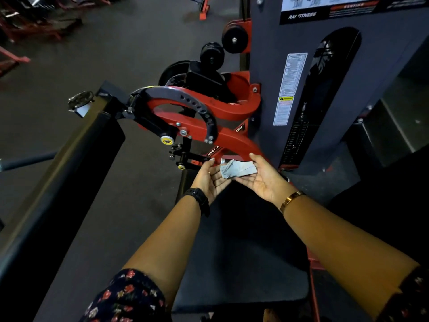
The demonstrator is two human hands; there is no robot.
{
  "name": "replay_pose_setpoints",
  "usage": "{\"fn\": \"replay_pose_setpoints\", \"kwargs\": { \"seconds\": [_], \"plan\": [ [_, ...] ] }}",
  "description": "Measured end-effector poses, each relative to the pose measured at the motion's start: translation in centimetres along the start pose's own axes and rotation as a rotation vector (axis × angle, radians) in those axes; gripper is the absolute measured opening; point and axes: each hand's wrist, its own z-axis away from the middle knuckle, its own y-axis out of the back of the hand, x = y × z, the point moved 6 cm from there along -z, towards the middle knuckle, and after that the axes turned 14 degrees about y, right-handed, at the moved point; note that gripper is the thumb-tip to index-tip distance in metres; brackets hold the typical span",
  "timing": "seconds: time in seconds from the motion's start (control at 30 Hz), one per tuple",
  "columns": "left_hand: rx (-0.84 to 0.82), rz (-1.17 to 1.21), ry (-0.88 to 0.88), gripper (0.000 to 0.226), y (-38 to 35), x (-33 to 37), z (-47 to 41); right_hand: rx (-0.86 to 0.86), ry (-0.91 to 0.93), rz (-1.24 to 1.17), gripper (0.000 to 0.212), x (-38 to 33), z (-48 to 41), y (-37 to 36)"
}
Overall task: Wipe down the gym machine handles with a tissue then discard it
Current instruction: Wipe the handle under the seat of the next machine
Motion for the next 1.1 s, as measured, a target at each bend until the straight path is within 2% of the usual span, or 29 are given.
{"fn": "replay_pose_setpoints", "kwargs": {
  "seconds": [0.37, 0.57, 0.77, 0.93, 1.03, 1.1],
  "plan": [
    [-0.056, -0.076, 0.101, 0.038, 4.6, 2.1, -4.3, 0.146, 0.003, -0.09, 0.043, 4.7, -3.4, -2.0],
    [-0.085, -0.104, 0.127, 0.041, 7.4, 3.9, -5.6, 0.189, 0.024, -0.143, 0.035, 6.7, -4.5, -4.3],
    [-0.126, -0.16, 0.139, 0.042, 7.0, 4.7, -7.5, 0.179, 0.063, -0.107, 0.031, 6.6, -5.4, -4.1],
    [-0.138, -0.166, 0.16, 0.039, 6.1, 4.3, -10.3, 0.168, 0.077, -0.041, 0.014, 6.4, -7.3, -2.6],
    [-0.129, -0.157, 0.174, 0.04, 5.3, 4.2, -12.7, 0.163, 0.092, -0.006, 0.023, 6.5, -9.7, -1.2],
    [-0.115, -0.151, 0.18, 0.04, 5.0, 4.3, -14.6, 0.159, 0.097, 0.012, 0.022, 6.5, -11.1, -0.3]
  ]
}}
